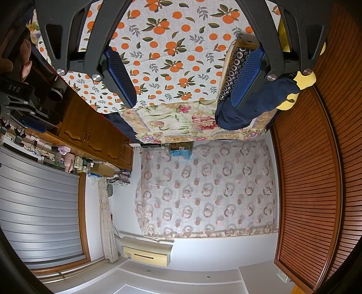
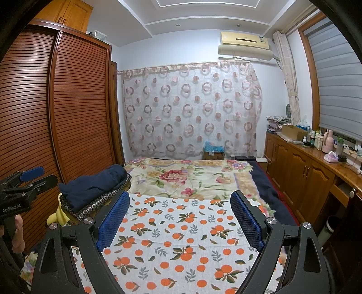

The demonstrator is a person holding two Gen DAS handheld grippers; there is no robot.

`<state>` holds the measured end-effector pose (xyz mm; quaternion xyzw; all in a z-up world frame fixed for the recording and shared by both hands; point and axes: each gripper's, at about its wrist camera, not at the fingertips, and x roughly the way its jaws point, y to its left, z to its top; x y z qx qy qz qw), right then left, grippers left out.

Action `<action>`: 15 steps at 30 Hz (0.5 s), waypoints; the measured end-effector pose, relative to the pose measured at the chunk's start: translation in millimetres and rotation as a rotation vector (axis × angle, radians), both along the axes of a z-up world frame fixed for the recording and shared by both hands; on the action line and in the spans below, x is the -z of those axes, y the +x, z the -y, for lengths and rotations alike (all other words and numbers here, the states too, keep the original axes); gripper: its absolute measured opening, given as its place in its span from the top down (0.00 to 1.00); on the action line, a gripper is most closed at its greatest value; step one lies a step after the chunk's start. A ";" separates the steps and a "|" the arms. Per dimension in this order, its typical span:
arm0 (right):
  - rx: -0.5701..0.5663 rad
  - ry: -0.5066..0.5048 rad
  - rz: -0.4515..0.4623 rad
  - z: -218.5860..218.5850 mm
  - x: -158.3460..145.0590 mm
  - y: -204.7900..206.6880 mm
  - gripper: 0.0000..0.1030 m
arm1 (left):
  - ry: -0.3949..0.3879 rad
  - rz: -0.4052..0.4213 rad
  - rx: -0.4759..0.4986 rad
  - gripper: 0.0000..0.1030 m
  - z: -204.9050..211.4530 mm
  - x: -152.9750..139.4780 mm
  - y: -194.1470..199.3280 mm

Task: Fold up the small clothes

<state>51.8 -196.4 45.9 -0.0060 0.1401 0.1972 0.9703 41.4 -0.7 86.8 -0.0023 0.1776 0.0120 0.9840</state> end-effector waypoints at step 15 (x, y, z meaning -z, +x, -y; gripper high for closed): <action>-0.004 0.001 0.001 0.9 0.7 -0.1 0.11 | 0.000 -0.001 0.000 0.16 0.2 0.5 -0.1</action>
